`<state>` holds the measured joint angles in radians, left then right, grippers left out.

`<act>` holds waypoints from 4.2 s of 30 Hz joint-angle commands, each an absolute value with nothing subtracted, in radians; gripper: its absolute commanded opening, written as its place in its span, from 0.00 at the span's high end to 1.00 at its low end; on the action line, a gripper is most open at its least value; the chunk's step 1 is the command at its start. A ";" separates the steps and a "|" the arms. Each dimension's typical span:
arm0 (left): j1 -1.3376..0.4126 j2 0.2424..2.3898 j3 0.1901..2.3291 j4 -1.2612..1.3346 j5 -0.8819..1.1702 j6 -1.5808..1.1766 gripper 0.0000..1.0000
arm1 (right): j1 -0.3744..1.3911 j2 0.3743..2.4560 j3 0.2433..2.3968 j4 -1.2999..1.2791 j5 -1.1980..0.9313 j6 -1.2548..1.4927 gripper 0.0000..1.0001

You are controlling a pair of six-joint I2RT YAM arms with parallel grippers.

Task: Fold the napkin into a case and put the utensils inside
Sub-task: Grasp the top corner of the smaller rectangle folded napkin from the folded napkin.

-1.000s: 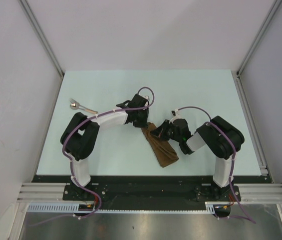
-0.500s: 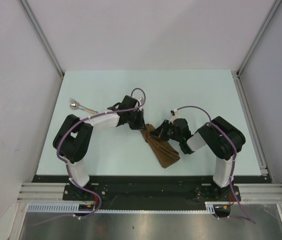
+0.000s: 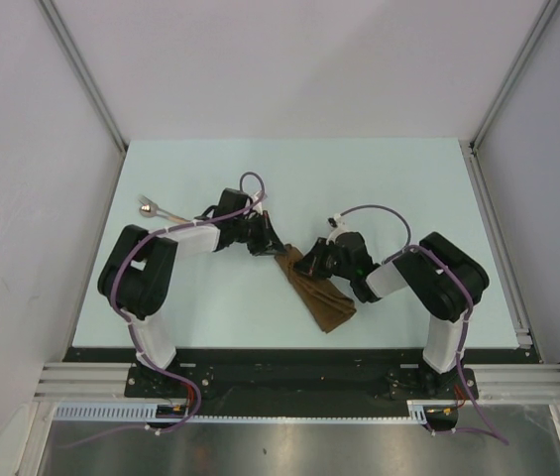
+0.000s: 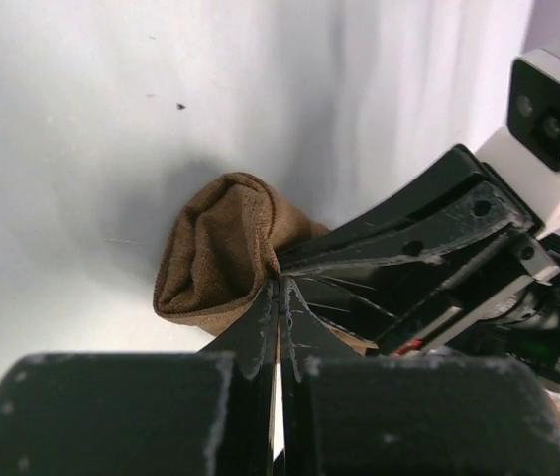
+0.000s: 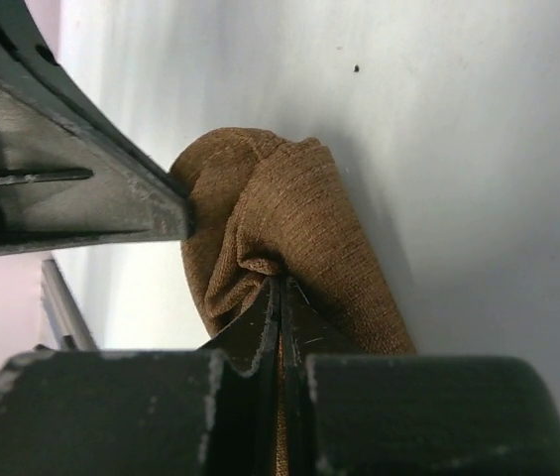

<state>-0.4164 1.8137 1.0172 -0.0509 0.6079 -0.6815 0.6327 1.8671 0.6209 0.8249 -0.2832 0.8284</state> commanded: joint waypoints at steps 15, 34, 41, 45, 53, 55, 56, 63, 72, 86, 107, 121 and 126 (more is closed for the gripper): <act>-0.414 1.783 0.940 0.083 0.643 -0.756 1.00 | 0.646 1.963 0.718 1.033 -0.356 1.050 1.00; -0.411 1.733 0.934 0.020 0.561 -0.715 1.00 | 0.606 1.980 0.606 1.098 -0.380 1.023 1.00; -0.417 1.738 0.934 0.035 0.577 -0.735 1.00 | 0.643 2.022 0.675 1.092 -0.379 1.042 1.00; -0.423 1.740 0.919 0.055 0.578 -0.755 1.00 | 0.658 2.049 0.733 1.068 -0.364 1.052 1.00; -0.440 1.740 0.891 0.106 0.563 -0.807 1.00 | 0.707 2.135 0.775 1.114 -0.247 1.060 1.00; -0.437 1.726 0.870 0.123 0.551 -0.828 1.00 | 0.726 2.073 0.738 0.950 -0.128 0.988 1.00; -0.436 1.708 0.864 0.127 0.539 -0.833 1.00 | 0.730 2.012 0.736 0.878 -0.086 0.939 1.00; -0.426 1.681 0.861 0.114 0.529 -0.833 1.00 | 0.698 2.017 0.678 0.980 -0.161 0.992 1.00; -0.425 1.684 0.842 0.133 0.534 -0.851 1.00 | 0.695 2.055 0.716 1.011 -0.170 1.048 1.00; -0.425 1.698 0.884 0.092 0.515 -0.828 1.00 | 0.699 1.935 0.700 0.919 -0.199 0.999 1.00; -0.407 1.697 0.896 0.071 0.514 -0.813 1.00 | 0.626 1.922 0.753 0.816 -0.245 0.887 1.00; -0.408 1.709 0.908 0.068 0.514 -0.810 1.00 | 0.660 2.006 0.819 0.813 -0.262 0.885 1.00; -0.407 1.707 0.905 0.061 0.503 -0.805 1.00 | 0.669 1.974 0.798 0.808 -0.261 0.893 1.00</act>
